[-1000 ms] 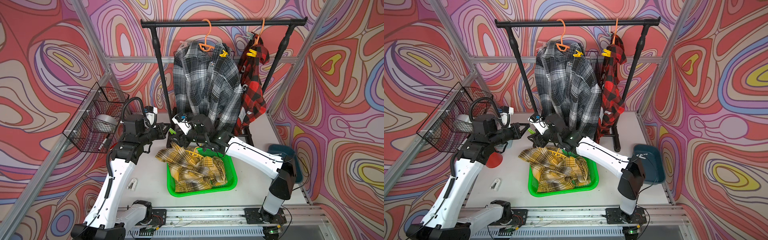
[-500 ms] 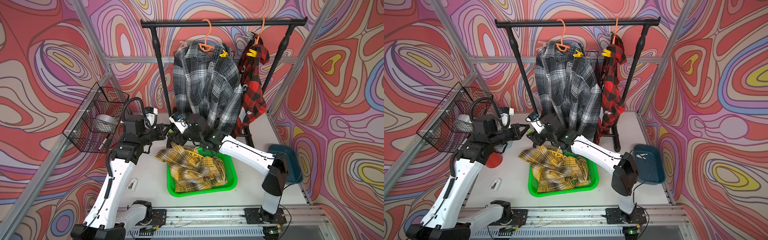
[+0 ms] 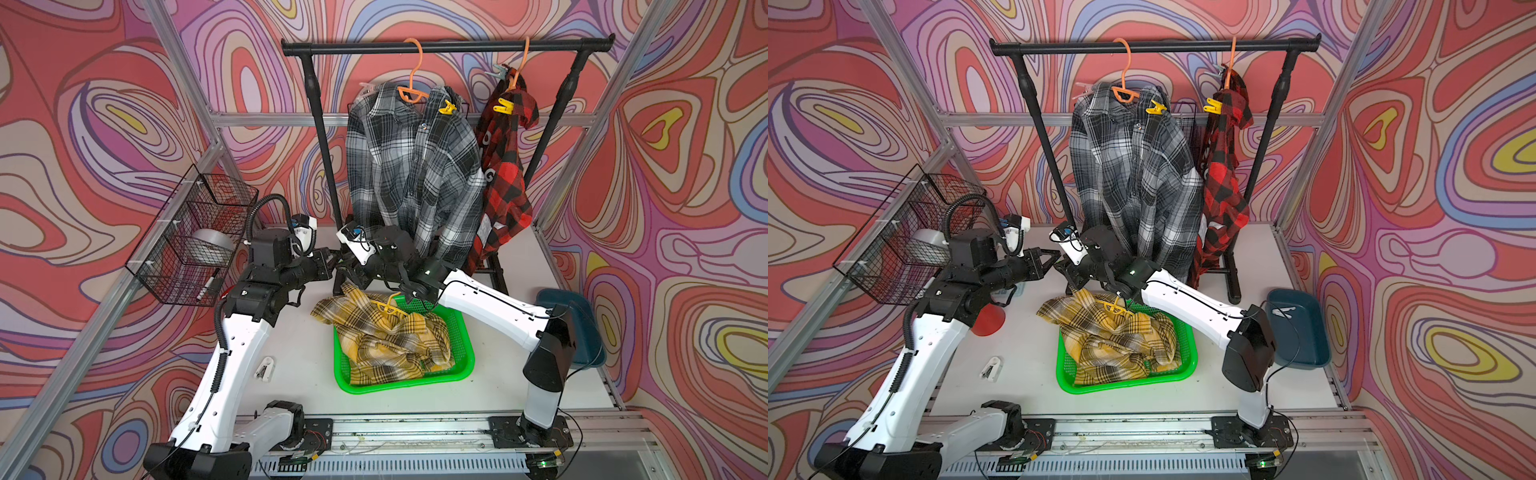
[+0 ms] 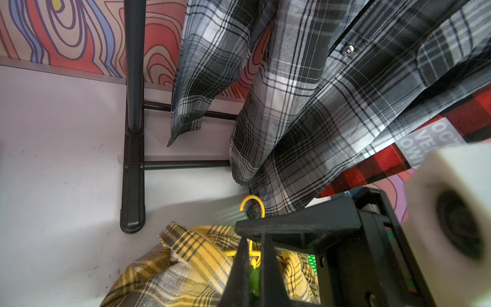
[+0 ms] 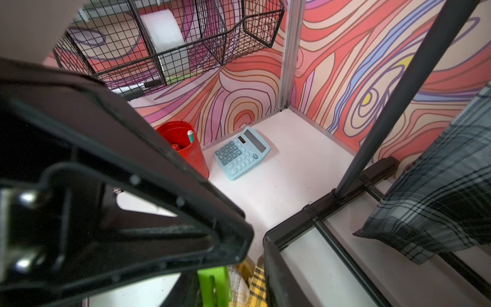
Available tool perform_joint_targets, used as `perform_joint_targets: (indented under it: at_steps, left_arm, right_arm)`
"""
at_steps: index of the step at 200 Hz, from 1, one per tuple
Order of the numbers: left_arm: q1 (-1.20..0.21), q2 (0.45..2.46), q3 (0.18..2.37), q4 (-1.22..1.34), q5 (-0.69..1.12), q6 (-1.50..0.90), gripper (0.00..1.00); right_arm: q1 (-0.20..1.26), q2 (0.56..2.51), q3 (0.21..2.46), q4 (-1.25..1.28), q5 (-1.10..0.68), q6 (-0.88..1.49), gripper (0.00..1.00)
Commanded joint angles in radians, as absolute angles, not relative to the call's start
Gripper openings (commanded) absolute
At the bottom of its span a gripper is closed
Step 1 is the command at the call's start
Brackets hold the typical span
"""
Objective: Remove the clothespins securing long-sleeve shirts to the hanger
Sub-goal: Place the clamp in the storage box.
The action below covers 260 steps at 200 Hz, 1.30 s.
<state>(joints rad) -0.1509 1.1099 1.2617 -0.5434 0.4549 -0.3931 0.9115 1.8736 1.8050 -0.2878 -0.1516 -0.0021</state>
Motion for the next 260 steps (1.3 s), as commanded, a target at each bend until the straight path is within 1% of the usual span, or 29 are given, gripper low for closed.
perform_joint_targets:
  at_steps: [1, 49, 85, 123, 133, 145, 160, 168, 189, 214, 226, 260]
  left_arm:
    - [-0.155, 1.114, 1.289, -0.578, 0.471, -0.380, 0.00]
    - [-0.156, 1.118, 1.294, -0.575, 0.479, -0.381, 0.00]
    - [-0.155, 1.121, 1.304, -0.572, 0.483, -0.382, 0.00]
    - [-0.155, 1.113, 1.302, -0.564, 0.464, -0.373, 0.00]
    - [-0.155, 1.105, 1.302, -0.565, 0.452, -0.363, 0.22]
    - [-0.155, 1.092, 1.301, -0.559, 0.426, -0.357, 0.42]
    - [-0.155, 1.073, 1.296, -0.549, 0.396, -0.345, 0.63]
    - [-0.155, 1.063, 1.293, -0.543, 0.384, -0.337, 0.69]
    - [-0.155, 1.033, 1.266, -0.502, 0.360, -0.321, 0.77]
    - [-0.153, 1.002, 1.214, -0.422, 0.344, -0.318, 0.79]
    - [-0.153, 0.996, 1.196, -0.395, 0.341, -0.315, 0.79]
    - [-0.152, 1.000, 1.175, -0.334, 0.335, -0.293, 0.81]
  right_arm:
    - [0.912, 1.896, 1.839, -0.293, -0.152, -0.010, 0.32]
    - [0.911, 1.900, 1.841, -0.295, -0.157, -0.009, 0.17]
    - [0.912, 1.896, 1.838, -0.301, -0.155, -0.008, 0.00]
    - [0.912, 1.881, 1.820, -0.301, -0.150, -0.002, 0.00]
    - [0.912, 1.871, 1.809, -0.300, -0.146, 0.005, 0.00]
    - [0.912, 1.853, 1.791, -0.302, -0.132, 0.010, 0.00]
    - [0.912, 1.818, 1.755, -0.308, -0.111, 0.025, 0.00]
    - [0.911, 1.792, 1.733, -0.313, -0.095, 0.036, 0.00]
    - [0.911, 1.704, 1.674, -0.362, -0.021, 0.070, 0.00]
    - [0.885, 1.578, 1.575, -0.457, 0.109, 0.134, 0.00]
    - [0.834, 1.505, 1.516, -0.514, 0.137, 0.201, 0.00]
    - [0.571, 1.293, 1.330, -0.661, 0.119, 0.368, 0.00]
